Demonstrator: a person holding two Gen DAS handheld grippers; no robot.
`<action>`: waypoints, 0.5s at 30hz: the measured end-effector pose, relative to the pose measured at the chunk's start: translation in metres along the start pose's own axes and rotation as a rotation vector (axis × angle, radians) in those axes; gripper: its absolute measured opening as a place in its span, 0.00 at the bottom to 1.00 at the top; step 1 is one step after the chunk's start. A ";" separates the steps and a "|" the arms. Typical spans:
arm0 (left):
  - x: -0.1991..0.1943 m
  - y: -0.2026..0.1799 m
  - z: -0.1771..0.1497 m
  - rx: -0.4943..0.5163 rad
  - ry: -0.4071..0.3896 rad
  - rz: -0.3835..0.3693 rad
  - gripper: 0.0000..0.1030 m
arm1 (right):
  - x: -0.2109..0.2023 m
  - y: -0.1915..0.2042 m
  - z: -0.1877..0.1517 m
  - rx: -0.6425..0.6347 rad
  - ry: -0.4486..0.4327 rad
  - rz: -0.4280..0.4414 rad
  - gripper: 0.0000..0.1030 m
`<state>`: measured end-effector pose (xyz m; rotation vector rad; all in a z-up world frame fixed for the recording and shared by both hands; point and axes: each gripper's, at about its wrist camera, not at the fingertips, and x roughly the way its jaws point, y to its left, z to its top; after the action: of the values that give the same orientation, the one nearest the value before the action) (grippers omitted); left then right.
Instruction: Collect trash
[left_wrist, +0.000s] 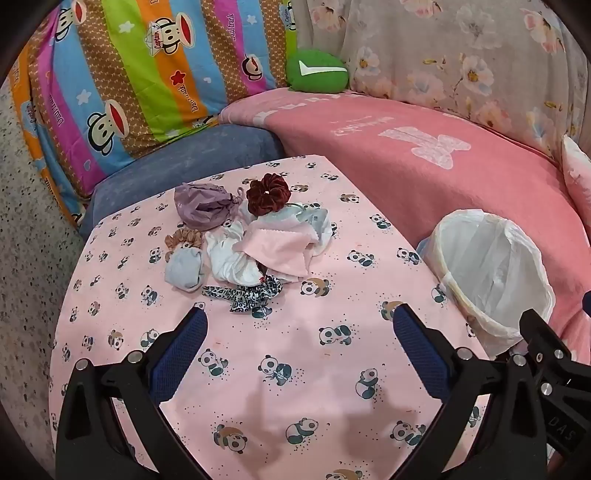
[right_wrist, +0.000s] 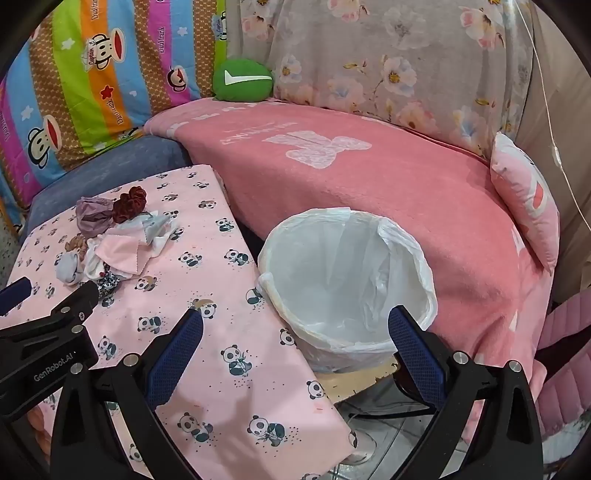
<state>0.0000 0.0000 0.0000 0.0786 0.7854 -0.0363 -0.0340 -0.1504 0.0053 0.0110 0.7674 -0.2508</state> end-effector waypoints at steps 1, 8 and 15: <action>0.000 0.000 0.000 -0.002 0.000 0.000 0.93 | 0.000 0.000 0.000 0.000 0.003 -0.001 0.95; 0.000 0.001 0.001 -0.008 0.009 0.002 0.93 | -0.001 0.001 0.000 -0.015 0.006 0.009 0.95; -0.004 0.001 -0.001 -0.014 0.003 -0.002 0.93 | -0.004 -0.004 -0.003 -0.031 0.010 0.009 0.95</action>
<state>-0.0033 0.0009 0.0019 0.0642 0.7886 -0.0329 -0.0393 -0.1529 0.0064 -0.0132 0.7813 -0.2302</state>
